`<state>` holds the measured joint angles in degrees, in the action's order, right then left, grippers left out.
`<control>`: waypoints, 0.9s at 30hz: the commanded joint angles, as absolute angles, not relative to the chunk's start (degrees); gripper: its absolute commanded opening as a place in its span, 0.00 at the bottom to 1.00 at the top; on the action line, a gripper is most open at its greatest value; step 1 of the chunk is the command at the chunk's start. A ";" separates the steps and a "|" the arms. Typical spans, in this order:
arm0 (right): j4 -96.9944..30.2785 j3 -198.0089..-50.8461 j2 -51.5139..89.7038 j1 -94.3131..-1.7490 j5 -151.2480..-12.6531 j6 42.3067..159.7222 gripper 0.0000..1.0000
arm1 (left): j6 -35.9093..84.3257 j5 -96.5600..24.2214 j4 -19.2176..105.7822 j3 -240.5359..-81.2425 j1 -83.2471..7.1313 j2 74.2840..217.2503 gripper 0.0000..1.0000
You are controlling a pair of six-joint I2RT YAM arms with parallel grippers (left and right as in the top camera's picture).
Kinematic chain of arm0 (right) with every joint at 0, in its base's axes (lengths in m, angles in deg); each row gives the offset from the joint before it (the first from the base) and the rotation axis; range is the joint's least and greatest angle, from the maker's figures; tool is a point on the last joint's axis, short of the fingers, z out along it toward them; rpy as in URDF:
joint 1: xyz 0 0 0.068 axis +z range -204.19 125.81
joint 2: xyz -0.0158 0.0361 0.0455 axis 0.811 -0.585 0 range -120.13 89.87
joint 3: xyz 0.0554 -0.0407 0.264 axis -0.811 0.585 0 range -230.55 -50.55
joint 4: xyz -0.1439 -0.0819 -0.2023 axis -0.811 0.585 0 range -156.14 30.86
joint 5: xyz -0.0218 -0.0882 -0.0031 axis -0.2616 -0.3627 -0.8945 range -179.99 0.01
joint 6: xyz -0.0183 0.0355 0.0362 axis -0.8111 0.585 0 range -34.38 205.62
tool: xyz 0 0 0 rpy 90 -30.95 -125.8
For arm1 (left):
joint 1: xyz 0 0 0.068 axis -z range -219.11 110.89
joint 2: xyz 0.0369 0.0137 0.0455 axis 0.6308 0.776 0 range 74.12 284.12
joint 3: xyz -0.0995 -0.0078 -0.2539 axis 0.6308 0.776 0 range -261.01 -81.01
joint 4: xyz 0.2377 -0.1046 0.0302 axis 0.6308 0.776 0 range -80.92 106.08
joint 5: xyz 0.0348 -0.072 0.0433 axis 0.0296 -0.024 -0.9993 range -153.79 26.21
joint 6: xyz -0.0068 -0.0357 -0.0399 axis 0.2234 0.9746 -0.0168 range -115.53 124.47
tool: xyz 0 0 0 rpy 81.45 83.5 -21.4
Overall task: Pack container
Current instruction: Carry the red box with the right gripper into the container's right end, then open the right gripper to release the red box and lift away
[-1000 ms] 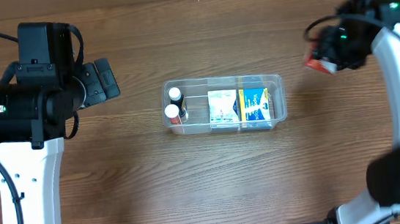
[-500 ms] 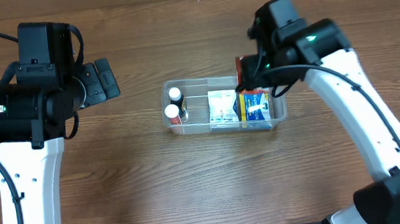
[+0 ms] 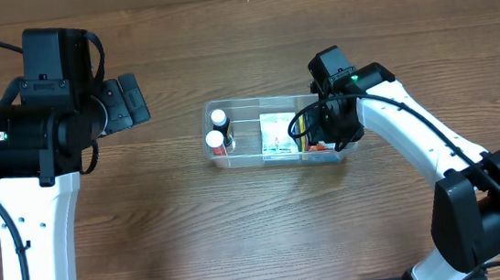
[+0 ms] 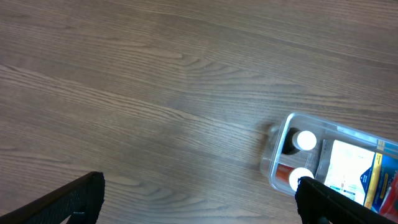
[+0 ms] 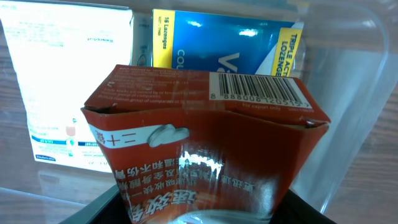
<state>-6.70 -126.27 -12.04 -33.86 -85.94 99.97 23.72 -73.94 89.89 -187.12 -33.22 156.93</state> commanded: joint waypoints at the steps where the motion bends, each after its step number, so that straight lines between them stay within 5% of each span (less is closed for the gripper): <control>1: -7.84 -126.19 -12.06 -34.03 -88.04 100.47 0.59 | 22.67 -74.68 89.85 -186.86 -33.50 157.27 1.00; 5: -7.80 -126.19 -12.06 -34.03 -89.11 100.34 0.77 | 22.67 -74.68 89.85 -186.86 -33.50 157.27 1.00; 8: -8.23 -126.34 -12.04 -34.03 -89.37 100.21 1.00 | 22.67 -74.68 89.85 -186.86 -33.50 157.27 1.00; 19: -6.77 -137.03 -3.43 -34.82 -98.75 100.93 1.00 | 22.67 -74.70 89.87 -186.86 -33.50 157.27 1.00; 21: -7.84 -137.38 -1.20 -36.65 -100.54 100.91 0.96 | 22.67 -74.70 89.87 -186.86 -33.50 157.27 1.00; 27: -7.32 -135.65 -1.57 -44.00 -99.47 100.95 0.59 | 22.67 -74.70 89.83 -186.86 -33.50 157.27 1.00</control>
